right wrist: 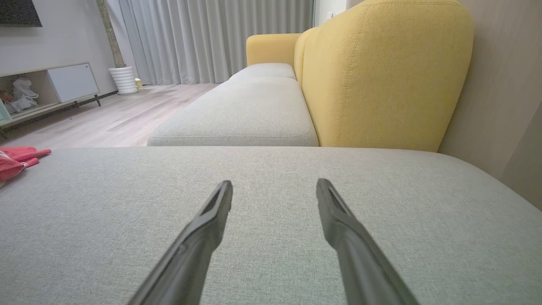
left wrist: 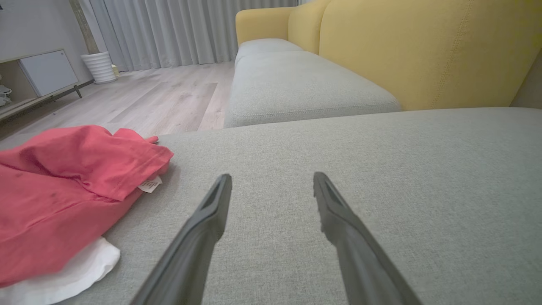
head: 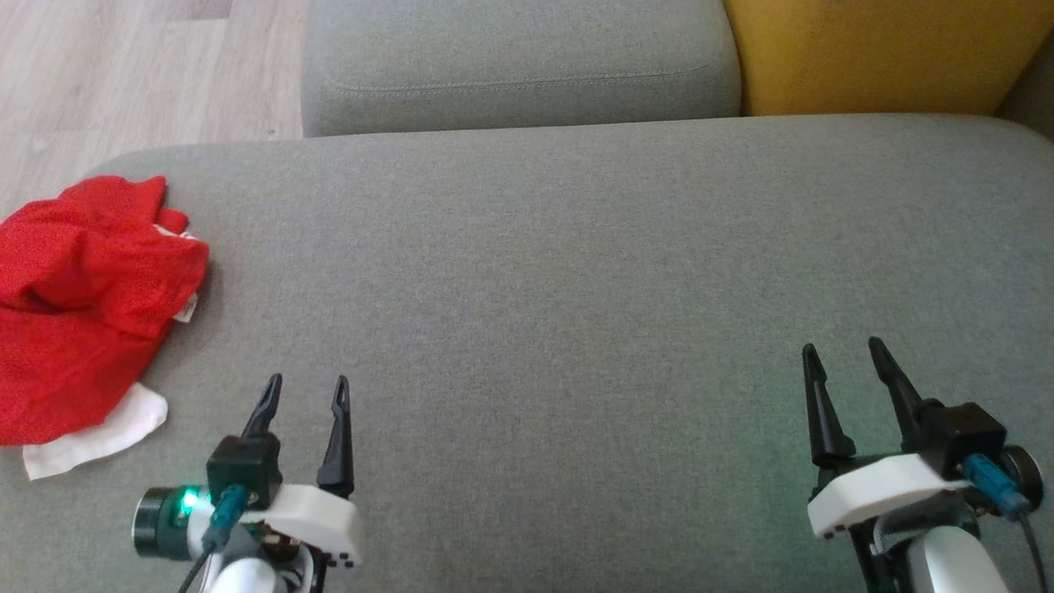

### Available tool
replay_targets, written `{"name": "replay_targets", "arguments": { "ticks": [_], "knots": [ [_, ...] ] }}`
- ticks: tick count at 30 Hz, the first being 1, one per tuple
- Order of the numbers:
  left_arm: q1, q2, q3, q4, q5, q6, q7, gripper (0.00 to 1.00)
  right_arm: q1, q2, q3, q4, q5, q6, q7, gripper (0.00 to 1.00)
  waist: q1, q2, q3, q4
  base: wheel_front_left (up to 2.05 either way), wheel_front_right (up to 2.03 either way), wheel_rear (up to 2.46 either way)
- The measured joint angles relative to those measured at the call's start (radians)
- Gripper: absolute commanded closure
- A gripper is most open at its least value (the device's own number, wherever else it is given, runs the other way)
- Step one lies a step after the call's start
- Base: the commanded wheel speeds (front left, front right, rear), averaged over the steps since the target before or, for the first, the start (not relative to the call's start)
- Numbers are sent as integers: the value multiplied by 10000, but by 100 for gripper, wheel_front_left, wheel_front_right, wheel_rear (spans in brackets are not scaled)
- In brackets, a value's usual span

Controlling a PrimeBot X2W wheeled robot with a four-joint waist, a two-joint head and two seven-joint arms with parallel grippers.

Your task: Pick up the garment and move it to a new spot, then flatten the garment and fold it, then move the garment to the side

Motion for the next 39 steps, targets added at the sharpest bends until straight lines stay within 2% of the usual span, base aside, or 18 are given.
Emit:
{"name": "replay_targets", "arguments": {
  "ticks": [15,26,31,39],
  "knots": [
    [11,-311,332,316,-105,-357,-6,0,52,33,12,-63,468,0,4,0,0,0,6,13,0,0,0],
    [10,-403,569,322,2,-362,-6,0,71,35,-6,-69,347,0,-29,0,0,0,12,112,0,0,0],
    [7,-422,614,320,104,-364,-8,0,160,38,-35,-215,238,0,-40,0,0,0,16,375,0,0,0],
    [-12,-441,886,299,159,-364,-8,0,192,40,50,-598,127,0,10,0,0,0,34,1159,0,0,0]
  ]
}}
